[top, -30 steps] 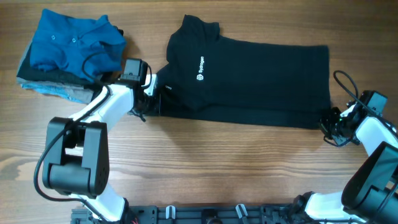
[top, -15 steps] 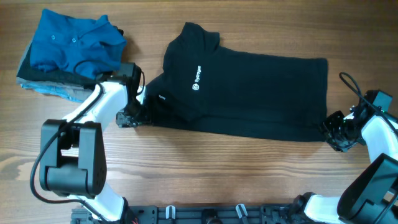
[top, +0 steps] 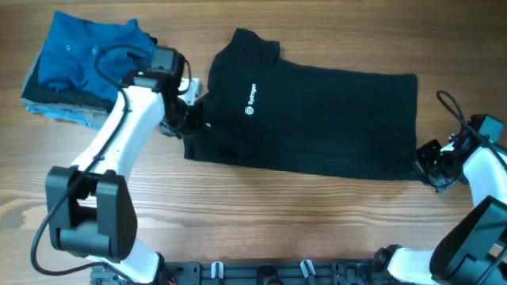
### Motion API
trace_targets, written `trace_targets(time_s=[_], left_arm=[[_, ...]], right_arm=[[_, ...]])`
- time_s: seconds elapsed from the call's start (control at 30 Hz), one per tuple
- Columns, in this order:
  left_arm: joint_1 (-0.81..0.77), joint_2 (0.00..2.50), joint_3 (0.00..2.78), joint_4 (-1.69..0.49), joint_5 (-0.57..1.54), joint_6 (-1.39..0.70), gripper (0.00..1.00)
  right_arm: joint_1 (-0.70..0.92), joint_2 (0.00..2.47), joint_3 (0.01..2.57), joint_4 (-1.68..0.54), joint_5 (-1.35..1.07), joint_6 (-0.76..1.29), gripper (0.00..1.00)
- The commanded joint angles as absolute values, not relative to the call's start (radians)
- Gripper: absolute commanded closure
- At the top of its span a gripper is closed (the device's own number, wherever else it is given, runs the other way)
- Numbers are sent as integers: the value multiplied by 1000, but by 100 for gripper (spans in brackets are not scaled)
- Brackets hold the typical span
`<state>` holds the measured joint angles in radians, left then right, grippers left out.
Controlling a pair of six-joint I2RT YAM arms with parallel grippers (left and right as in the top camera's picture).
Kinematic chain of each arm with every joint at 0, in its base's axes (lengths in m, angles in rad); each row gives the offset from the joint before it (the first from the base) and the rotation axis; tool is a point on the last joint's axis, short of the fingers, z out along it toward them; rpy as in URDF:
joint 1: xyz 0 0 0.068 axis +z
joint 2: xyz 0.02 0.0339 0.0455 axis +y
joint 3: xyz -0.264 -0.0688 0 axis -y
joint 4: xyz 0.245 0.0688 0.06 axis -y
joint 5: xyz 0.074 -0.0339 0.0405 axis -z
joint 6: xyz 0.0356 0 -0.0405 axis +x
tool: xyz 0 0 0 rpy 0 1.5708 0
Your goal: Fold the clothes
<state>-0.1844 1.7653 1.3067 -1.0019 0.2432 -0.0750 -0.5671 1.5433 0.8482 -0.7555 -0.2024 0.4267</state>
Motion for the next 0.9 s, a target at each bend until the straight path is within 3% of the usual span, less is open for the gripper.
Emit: trace_targets(time_s=[0.0,0.03,0.1,0.13,0.53,0.87], left_arm=[[-246,1756,1279,-967,281,-40,95],[-265,1756,1279,-958,290,-13,77],[-309,1756,1279,-958,295,72,39],[-329,1756,1279,-957,295,88,30],[-378,1764,1275,-957,262,98,26],[-435,1855,1230,-889,272,97,37]], right_arm=[[-571,1518,873,-754,-218,458,54],[-571,1518,873,-743,-218,467,35],[-571,1518,873,-722,-218,466,26],[-571,1518,873,-715,-219,467,24],[-642,1439,955,-693,-359,418,23],[-643,1401,959,-719,-524,310,24]])
